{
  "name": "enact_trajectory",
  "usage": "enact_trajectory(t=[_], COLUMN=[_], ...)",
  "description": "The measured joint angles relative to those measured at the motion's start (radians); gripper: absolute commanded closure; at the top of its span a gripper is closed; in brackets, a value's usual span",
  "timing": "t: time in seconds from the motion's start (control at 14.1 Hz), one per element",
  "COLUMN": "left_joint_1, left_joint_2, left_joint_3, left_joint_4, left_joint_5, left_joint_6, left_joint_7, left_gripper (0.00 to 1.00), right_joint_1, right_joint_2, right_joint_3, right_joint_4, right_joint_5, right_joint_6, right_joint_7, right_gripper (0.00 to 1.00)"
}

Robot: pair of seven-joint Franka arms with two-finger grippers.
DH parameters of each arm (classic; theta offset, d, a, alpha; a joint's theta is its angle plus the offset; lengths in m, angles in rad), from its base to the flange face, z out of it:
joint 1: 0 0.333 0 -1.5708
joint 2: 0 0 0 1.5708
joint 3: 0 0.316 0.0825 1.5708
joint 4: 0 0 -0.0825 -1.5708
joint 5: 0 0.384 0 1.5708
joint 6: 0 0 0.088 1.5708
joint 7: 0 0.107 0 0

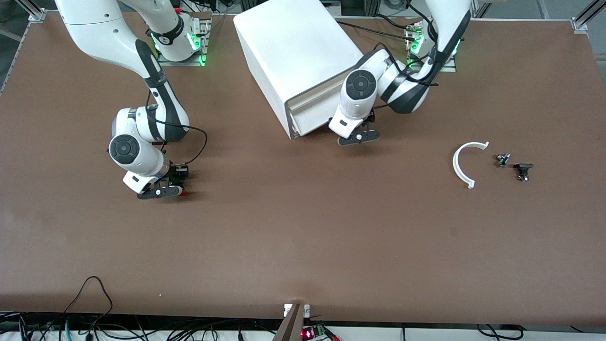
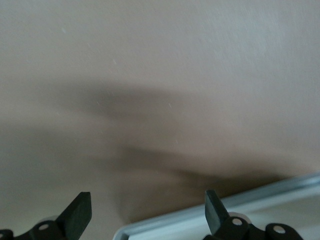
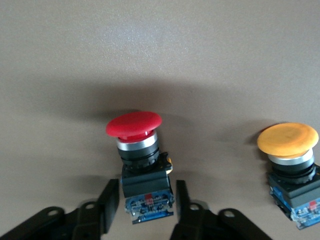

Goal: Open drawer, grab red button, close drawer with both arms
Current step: 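Push the drawer shut with the left gripper while the right gripper lowers the button, then open the right gripper beside the yellow button while the left gripper withdraws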

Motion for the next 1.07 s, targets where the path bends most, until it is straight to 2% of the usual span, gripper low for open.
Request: enact_trajectory(t=[0.21,0.5,0.78,0.92,1.07], left_joint_1=[0.000,0.000,0.016,0.081,0.190], left_joint_2=[-0.002,-0.003,-0.013,-0.035,-0.061], left_joint_3=[-0.037,-0.044,-0.044,-0.042,-0.039], left_joint_4=[-0.017,-0.025,-0.019,0.020,0.090], left_joint_5=[0.000,0.000,0.000,0.000,0.000], left_joint_6=[-0.003,-0.004,0.007,0.025,0.026], left_joint_7=[0.000,0.000,0.000,0.000,0.008], left_gripper=[0.00,0.00,0.00,0.00,0.00], right_joint_1=[0.000,0.000,0.000,0.000,0.001], right_joint_2=[-0.025,-0.068,-0.093,-0.103,-0.118], right_joint_3=[0.002,0.006,0.006,0.012,0.020], right_joint_4=[0.057,0.241,0.401,0.491,0.550], right_joint_5=[0.001,0.029,0.064,0.065,0.062], right_joint_6=[-0.077,-0.366,-0.581,-0.670,-0.706], right_joint_7=[0.032,0.067,0.085,0.085,0.085], right_gripper=[0.00,0.00,0.00,0.00,0.00])
